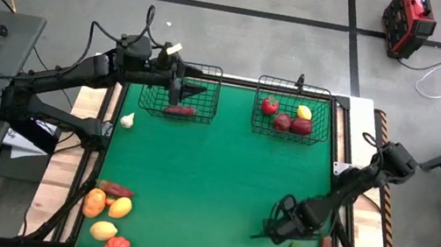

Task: Sort produce into baskets
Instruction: Put the green cucumber into the left wire basket

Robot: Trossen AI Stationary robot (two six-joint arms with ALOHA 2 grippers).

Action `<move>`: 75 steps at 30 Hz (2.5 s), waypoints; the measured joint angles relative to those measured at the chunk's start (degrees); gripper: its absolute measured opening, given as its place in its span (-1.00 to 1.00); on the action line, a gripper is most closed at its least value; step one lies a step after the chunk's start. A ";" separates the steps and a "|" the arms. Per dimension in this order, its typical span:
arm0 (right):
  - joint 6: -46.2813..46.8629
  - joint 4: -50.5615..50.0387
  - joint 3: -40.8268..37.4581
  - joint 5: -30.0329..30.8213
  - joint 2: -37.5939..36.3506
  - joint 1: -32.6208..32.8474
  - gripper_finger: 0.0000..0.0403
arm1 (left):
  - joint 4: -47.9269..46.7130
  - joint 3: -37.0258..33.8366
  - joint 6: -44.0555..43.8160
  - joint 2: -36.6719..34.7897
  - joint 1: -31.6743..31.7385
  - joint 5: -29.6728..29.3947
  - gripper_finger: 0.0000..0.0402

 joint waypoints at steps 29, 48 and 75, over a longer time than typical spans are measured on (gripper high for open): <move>8.85 4.21 1.74 -11.85 -0.42 10.10 0.68 | -1.29 0.00 1.97 0.09 0.81 -2.43 0.81; 2.75 8.02 1.74 -18.80 7.00 9.65 0.21 | 0.57 0.00 1.03 0.15 0.81 -2.97 0.81; -73.98 31.99 3.92 25.48 -16.26 -47.96 -0.22 | -7.07 8.33 -6.07 -0.34 1.90 7.13 0.81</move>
